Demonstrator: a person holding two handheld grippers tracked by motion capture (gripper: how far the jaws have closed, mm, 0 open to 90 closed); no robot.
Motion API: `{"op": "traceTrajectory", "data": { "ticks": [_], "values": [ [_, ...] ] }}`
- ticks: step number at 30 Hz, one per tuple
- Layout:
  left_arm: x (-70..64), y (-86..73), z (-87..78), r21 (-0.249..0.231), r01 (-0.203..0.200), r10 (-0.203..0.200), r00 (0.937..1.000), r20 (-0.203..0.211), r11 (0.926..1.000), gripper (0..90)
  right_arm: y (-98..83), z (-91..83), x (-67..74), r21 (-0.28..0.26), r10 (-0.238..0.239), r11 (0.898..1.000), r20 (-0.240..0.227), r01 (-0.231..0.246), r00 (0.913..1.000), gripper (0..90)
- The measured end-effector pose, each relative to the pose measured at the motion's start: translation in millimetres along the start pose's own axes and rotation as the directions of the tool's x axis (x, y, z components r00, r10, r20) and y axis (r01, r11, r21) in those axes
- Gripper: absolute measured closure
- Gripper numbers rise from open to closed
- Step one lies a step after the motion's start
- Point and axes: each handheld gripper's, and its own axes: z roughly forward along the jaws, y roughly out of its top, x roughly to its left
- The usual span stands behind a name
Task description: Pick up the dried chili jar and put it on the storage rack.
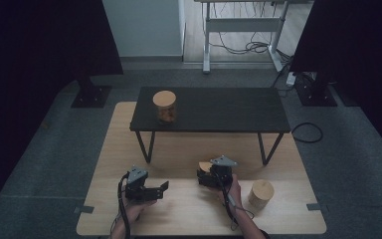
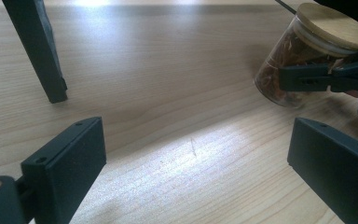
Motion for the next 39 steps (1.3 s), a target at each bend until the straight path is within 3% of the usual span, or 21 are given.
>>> {"op": "traceTrajectory", "data": {
  "ticks": [11,26,39],
  "values": [
    [-0.8,0.2,1.0,0.004,-0.003,0.003,1.0000,0.006,1.0000,3.9,-3.4,-1.9,6.6,-0.020,-0.055,0.998,0.027,0.056,0.9981,23.6],
    [-0.4,0.0,2.4,0.010,-0.002,0.002,1.0000,0.003,1.0000,4.1,-9.4,-3.7,0.6,-0.055,-0.027,0.998,0.015,0.028,0.9995,24.7],
    [-0.4,0.0,3.1,0.012,-0.001,0.001,1.0000,0.002,0.9999,4.1,-12.8,-10.7,1.6,-0.085,-0.031,0.996,0.017,0.033,0.9994,24.8]
  ]
}}
